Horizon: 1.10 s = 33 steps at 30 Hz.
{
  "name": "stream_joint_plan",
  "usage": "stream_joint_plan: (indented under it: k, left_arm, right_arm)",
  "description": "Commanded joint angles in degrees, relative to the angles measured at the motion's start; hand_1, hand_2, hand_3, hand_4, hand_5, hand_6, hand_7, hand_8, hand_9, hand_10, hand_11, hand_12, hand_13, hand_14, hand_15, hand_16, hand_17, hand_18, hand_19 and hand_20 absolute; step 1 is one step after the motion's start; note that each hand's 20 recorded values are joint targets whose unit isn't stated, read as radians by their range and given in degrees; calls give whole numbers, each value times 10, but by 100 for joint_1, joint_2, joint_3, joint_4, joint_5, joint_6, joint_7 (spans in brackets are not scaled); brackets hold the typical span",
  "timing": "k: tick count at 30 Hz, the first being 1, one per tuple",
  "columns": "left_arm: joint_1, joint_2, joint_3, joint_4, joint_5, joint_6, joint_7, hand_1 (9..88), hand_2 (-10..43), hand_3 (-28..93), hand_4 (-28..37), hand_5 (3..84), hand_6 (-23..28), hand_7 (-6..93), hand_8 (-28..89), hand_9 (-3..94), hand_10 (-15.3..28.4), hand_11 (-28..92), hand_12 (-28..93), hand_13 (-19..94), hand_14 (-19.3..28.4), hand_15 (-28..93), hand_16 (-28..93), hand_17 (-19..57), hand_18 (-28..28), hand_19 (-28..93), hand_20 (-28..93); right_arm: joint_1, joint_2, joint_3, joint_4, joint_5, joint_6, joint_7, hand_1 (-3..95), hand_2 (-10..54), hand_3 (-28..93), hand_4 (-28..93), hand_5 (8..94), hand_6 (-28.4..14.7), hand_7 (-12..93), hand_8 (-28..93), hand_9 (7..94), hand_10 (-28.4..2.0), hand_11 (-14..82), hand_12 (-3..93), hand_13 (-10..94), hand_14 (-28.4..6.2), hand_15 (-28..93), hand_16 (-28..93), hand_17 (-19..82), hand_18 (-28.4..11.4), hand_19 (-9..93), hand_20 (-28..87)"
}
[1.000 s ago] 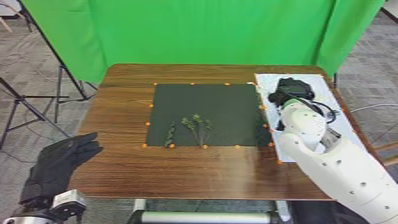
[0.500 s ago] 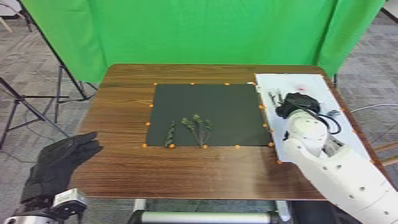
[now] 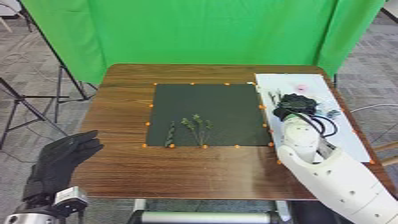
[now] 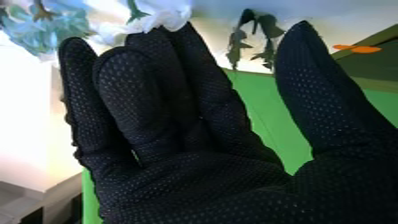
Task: Arrange flowers
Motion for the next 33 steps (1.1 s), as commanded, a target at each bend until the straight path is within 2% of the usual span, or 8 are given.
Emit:
stream_joint_plan:
  k: [1, 14, 16, 19, 25, 26, 29, 33]
  left_arm:
    - [-34, -90, 28, 11, 39, -88, -92, 272, 68, 802, -198, 512, 160, 177, -95, 420, 235, 426, 105, 285, 280, 625, -132, -94, 208, 580, 170]
    - [-177, -128, 103, 59, 74, -168, -167, 273, 68, 802, -198, 512, 161, 177, -95, 419, 235, 426, 104, 284, 280, 625, -132, -94, 208, 581, 169]
    - [-177, -101, 114, 59, 51, -132, -133, 273, 69, 802, -198, 512, 161, 177, -95, 419, 234, 427, 104, 285, 281, 625, -133, -94, 208, 581, 169]
    - [-196, -128, 117, 66, 76, -172, -154, 273, 69, 802, -198, 512, 161, 177, -95, 420, 235, 426, 104, 284, 280, 625, -133, -94, 208, 581, 169]
    - [-203, -143, 124, 64, 67, -157, -165, 273, 69, 802, -199, 512, 161, 176, -96, 420, 235, 427, 104, 284, 280, 625, -132, -94, 208, 581, 169]
    - [-205, -153, 119, 67, 72, -170, -174, 273, 69, 803, -199, 513, 161, 177, -96, 419, 235, 427, 104, 285, 280, 625, -132, -94, 208, 581, 169]
    - [-225, -145, 133, 72, 72, -160, -178, 273, 70, 802, -198, 512, 161, 178, -95, 420, 235, 427, 104, 285, 281, 625, -133, -94, 208, 582, 169]
    - [-236, -156, 147, 75, 79, -170, -190, 273, 70, 802, -198, 512, 161, 178, -96, 419, 235, 427, 104, 285, 280, 626, -133, -94, 208, 582, 169]
  right_arm:
    - [32, -150, -59, 134, -62, 174, 44, 264, 33, 774, -223, 653, -164, 236, -60, 548, -284, 510, 236, 597, -201, 783, 181, 315, -284, 871, -153]
    - [179, -388, -157, 333, -26, 424, -18, 287, 25, 786, -229, 656, -146, 258, -69, 557, -272, 518, 233, 608, -189, 779, 184, 317, -284, 874, -149]
    - [170, -463, -115, 345, 76, 382, 1, 294, 23, 791, -230, 662, -139, 264, -70, 563, -267, 520, 233, 610, -185, 778, 184, 316, -284, 873, -148]
    - [140, -544, -39, 341, 361, 316, 151, 306, 22, 797, -234, 675, -126, 274, -74, 574, -258, 520, 231, 613, -181, 775, 184, 314, -284, 872, -145]
    - [100, -618, 42, 351, 588, 198, 279, 338, 11, 807, -244, 699, -104, 293, -85, 615, -236, 517, 230, 631, -169, 763, 188, 308, -284, 869, -127]
    - [94, -629, 59, 359, 585, 187, 277, 350, 7, 804, -248, 701, -100, 302, -77, 621, -233, 516, 231, 635, -165, 761, 189, 307, -284, 870, -121]
    - [104, -654, 76, 378, 670, 187, 341, 415, -32, 781, -276, 714, -85, 301, 104, 650, -216, 513, 234, 654, -156, 752, 199, 311, -277, 866, -81]
    - [78, -693, 124, 433, 670, 174, 385, 472, -50, 752, -280, 736, -64, 330, 144, 687, -185, 501, 282, 689, -136, 739, 211, 320, -264, 876, -69]
